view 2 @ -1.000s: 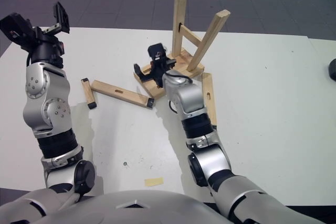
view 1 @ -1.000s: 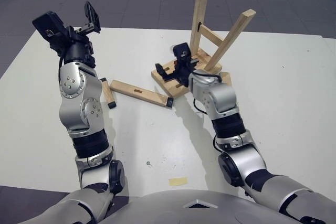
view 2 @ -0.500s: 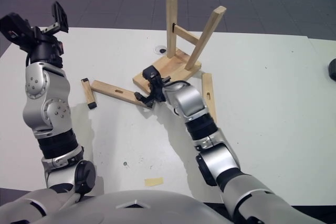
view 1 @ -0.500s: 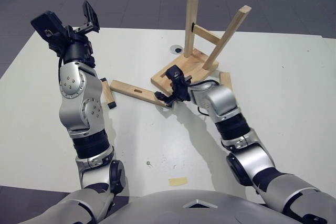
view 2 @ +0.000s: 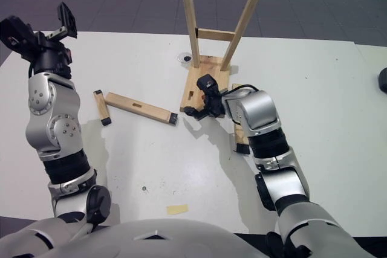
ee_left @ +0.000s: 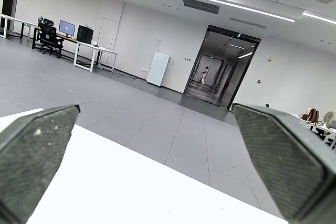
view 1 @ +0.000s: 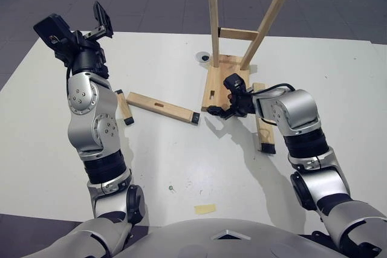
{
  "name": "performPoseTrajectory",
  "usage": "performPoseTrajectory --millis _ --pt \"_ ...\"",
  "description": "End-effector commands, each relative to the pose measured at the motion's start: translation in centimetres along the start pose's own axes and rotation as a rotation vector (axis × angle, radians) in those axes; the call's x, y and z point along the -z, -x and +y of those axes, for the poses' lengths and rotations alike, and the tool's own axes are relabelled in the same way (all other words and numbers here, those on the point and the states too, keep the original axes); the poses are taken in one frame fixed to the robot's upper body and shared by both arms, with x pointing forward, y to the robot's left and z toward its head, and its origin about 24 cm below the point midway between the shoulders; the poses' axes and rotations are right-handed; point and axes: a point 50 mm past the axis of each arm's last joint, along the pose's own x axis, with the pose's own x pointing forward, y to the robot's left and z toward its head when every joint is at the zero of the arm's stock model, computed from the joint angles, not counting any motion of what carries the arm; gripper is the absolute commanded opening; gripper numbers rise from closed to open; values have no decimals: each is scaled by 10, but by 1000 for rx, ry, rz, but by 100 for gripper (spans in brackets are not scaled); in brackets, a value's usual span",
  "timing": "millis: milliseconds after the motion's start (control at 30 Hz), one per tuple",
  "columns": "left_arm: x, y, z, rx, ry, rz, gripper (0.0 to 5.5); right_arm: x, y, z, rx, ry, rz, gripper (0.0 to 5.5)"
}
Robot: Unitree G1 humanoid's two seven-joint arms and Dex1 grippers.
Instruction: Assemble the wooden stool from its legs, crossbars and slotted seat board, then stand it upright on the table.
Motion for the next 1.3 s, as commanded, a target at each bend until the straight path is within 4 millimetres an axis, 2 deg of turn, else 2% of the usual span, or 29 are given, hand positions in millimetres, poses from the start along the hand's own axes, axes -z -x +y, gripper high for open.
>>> performPoseTrajectory --millis 33,200,267,367,433,500,600,667,767,800,933,1033,1167,1300 --pt "2 0 3 -5 -17 20 540 -1 9 12 -77 34 -41 538" --pt "-5 -3 5 -5 -28 -1 540 -12 35 8 -88 65 -164 538" --pt "-9 -4 11 -30 -37 -17 540 -21 29 13 -100 62 -205 538" --pt "-17 -7 24 -63 -56 -35 540 -32 5 32 -137 54 -221 538" --pt "-23 -9 29 -63 -65 -46 540 -37 -4 39 -140 88 -242 538" --pt "-26 -10 38 -40 -83 -12 540 -41 -3 46 -157 171 -284 538" --pt "-21 -6 55 -20 -164 88 540 -47 11 55 -231 244 -375 538" --pt "-2 5 65 2 -243 251 540 -51 23 53 -212 282 -434 538" --pt "42 30 79 -37 -298 523 540 -61 47 50 -194 301 -557 538" --pt "59 40 82 -69 -267 608 540 -65 56 50 -200 302 -609 538" --pt "104 68 76 -87 -216 789 540 -66 72 38 -188 271 -674 538" --pt "121 81 74 -77 -244 858 540 -68 76 30 -162 248 -684 538" --pt "138 93 84 -107 -301 960 540 -73 82 29 -178 212 -733 538" --pt "145 99 98 -157 -318 1033 484 -76 86 31 -209 187 -769 540"
